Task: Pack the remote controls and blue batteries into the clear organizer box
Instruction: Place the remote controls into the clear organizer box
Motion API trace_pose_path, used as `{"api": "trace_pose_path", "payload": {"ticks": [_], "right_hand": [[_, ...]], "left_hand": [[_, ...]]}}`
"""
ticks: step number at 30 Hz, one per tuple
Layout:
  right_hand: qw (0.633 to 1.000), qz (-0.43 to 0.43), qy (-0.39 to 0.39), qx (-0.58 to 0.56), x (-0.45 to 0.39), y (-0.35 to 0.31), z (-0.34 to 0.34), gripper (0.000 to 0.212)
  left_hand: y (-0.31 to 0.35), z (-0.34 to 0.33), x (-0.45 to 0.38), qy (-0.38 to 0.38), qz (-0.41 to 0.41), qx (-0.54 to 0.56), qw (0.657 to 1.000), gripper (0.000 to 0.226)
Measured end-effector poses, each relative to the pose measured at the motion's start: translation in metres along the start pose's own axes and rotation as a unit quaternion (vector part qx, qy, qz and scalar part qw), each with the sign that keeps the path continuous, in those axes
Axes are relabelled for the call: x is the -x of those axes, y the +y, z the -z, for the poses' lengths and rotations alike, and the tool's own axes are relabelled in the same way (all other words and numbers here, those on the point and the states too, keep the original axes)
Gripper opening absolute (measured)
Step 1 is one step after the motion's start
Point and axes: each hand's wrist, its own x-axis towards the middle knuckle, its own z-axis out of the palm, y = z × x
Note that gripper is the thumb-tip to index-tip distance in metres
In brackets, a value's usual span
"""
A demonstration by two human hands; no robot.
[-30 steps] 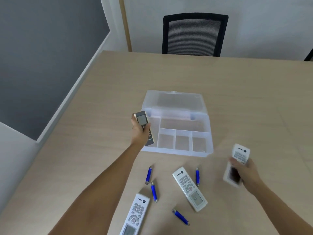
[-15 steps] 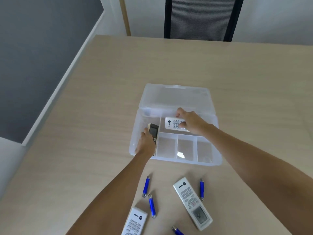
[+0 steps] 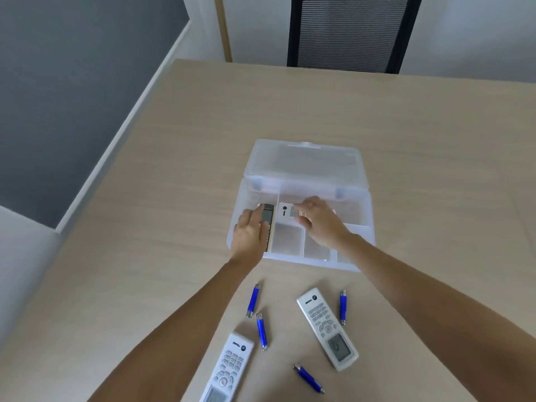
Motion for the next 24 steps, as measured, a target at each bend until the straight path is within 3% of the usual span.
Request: {"api": "trace_pose_path", "payload": {"ticks": [2, 5, 8, 10, 12, 17, 21, 24], "right_hand": [[0.997, 0.027, 0.068, -0.015, 0.038, -0.009, -0.007, 0.021], [0.997, -0.029, 0.022, 0.070, 0.103, 0.000, -0.022, 0.027], [0.968, -0.177, -0.075, 0.158, 0.148, 0.019, -0.043, 0.052], [0.953, -0.229, -0.097, 0.172, 0.168, 0.025, -0.059, 0.065], [0.949, -0.245, -0.087, 0.175, 0.184, 0.022, -0.075, 0.072], [0.960, -0.231, -0.045, 0.153, 0.224, -0.007, -0.111, 0.066], [0.978, -0.182, -0.092, 0.037, 0.240, -0.029, -0.108, 0.039], [0.979, -0.125, -0.067, -0.144, 0.240, -0.039, -0.075, 0.042]], "left_hand": [[-0.012, 0.010, 0.022, -0.007, -0.029, 0.021, 0.999, 0.033], [-0.025, 0.012, 0.068, -0.123, 0.010, -0.013, 0.992, 0.030], [-0.031, 0.007, 0.126, -0.268, 0.117, -0.092, 0.952, 0.067], [-0.030, 0.006, 0.165, -0.321, 0.157, -0.126, 0.926, 0.092], [-0.027, 0.007, 0.198, -0.327, 0.166, -0.160, 0.916, 0.100], [-0.027, 0.023, 0.254, -0.289, 0.206, -0.169, 0.920, 0.075], [-0.026, 0.051, 0.261, -0.261, 0.270, -0.023, 0.926, 0.059], [-0.014, 0.079, 0.234, -0.187, 0.279, 0.113, 0.935, 0.054]]}}
